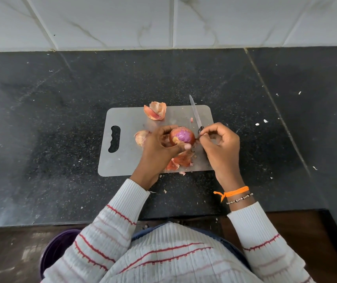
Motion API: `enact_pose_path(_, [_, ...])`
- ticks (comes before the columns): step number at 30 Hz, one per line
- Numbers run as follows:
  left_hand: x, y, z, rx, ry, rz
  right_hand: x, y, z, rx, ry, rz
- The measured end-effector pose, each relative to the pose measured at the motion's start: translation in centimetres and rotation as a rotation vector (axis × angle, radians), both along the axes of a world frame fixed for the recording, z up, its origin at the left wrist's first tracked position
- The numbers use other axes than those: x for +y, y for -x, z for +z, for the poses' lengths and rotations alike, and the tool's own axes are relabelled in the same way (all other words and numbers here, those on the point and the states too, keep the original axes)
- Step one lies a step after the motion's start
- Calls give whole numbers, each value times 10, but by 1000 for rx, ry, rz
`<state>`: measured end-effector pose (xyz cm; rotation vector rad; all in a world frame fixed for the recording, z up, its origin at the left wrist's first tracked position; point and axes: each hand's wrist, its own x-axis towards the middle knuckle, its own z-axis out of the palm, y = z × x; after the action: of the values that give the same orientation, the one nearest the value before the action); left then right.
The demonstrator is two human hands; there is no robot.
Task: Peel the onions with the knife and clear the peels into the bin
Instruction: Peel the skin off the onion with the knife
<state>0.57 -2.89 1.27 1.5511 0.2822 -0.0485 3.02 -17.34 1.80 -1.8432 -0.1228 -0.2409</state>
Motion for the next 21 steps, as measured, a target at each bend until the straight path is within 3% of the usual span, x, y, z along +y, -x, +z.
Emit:
enact_pose_path(8, [0,3,3,-5,-7,-10,2,1,-4,162,-38,34])
enact_pose_path(15, [-1,4,4,-26,-91,-12,2,4,3,48,57,58])
enact_pose_path(21, [-2,4,4,-41,-155,-21,3,5,5,69,62,37])
